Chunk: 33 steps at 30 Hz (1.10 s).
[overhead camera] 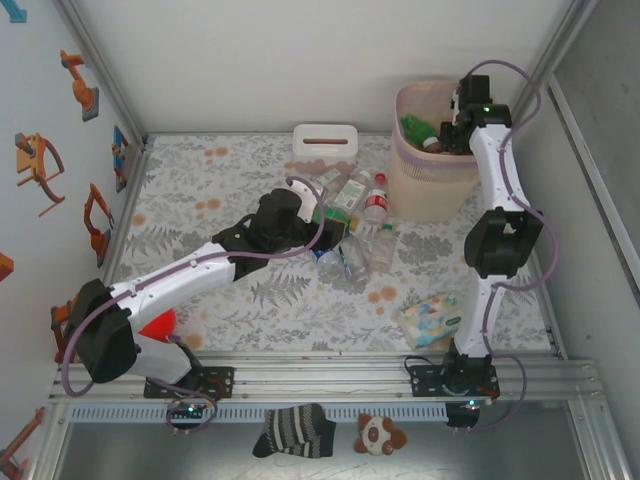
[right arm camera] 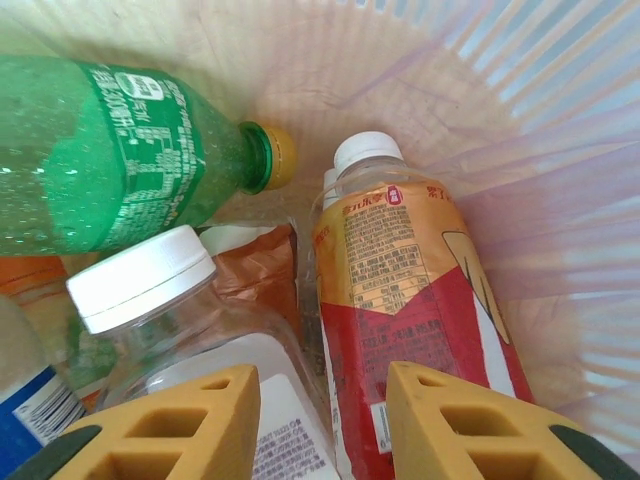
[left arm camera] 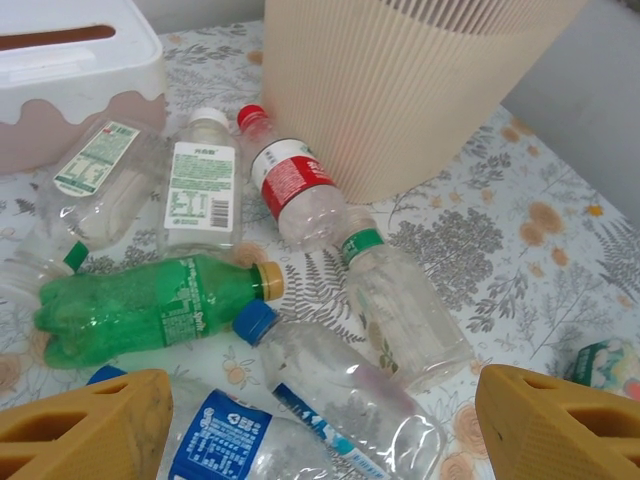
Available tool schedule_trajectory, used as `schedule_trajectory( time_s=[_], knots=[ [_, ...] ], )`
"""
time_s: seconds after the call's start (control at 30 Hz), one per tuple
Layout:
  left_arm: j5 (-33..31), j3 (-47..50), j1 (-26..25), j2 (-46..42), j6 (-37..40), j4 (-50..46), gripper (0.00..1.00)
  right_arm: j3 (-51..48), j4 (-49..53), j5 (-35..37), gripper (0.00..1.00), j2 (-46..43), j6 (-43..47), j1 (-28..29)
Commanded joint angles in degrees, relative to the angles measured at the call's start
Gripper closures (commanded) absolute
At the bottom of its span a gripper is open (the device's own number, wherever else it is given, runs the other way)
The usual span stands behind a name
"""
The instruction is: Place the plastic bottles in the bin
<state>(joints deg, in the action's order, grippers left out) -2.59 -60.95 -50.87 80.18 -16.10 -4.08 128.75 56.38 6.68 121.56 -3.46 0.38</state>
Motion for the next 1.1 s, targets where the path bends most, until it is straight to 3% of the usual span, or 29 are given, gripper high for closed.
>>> schedule_trajectory(
  time_s=[0.0, 0.27, 0.4, 0.63, 0.87, 1.07],
  knots=[
    [-2.1, -1.3, 0.4, -0.8, 1.5, -3.9, 0.21, 1.7, 0.6, -2.0, 0.62, -6.4, -1.5, -0.3],
    [-3.8, -3.3, 0.9, -0.3, 2.0, -8.8, 0.2, -3.0, -1.2, -9.4, 0.59, -15.7, -0.6, -0.3],
    [-2.9, -5.2, 2.6, 0.5, 1.6, -13.6, 0.2, -9.8, -3.8, -18.4, 0.58, -21.4, 3.0, 0.2],
    [-1.7, -6.6, 5.8, 1.5, -0.9, -18.2, 0.21, -22.9, -7.7, -22.5, 0.58, -31.7, 2.1, 2.7],
    [5.4, -7.2, 10.6, 1.8, 0.7, -21.4, 0.21, -38.1, -11.5, -20.3, 0.58, -40.7, -7.0, 7.4],
    [12.4, -8.8, 13.8, -0.7, 11.8, -26.0, 0.2, -47.0, -11.2, -11.4, 0.58, -44.6, -14.9, 15.2]
  ],
)
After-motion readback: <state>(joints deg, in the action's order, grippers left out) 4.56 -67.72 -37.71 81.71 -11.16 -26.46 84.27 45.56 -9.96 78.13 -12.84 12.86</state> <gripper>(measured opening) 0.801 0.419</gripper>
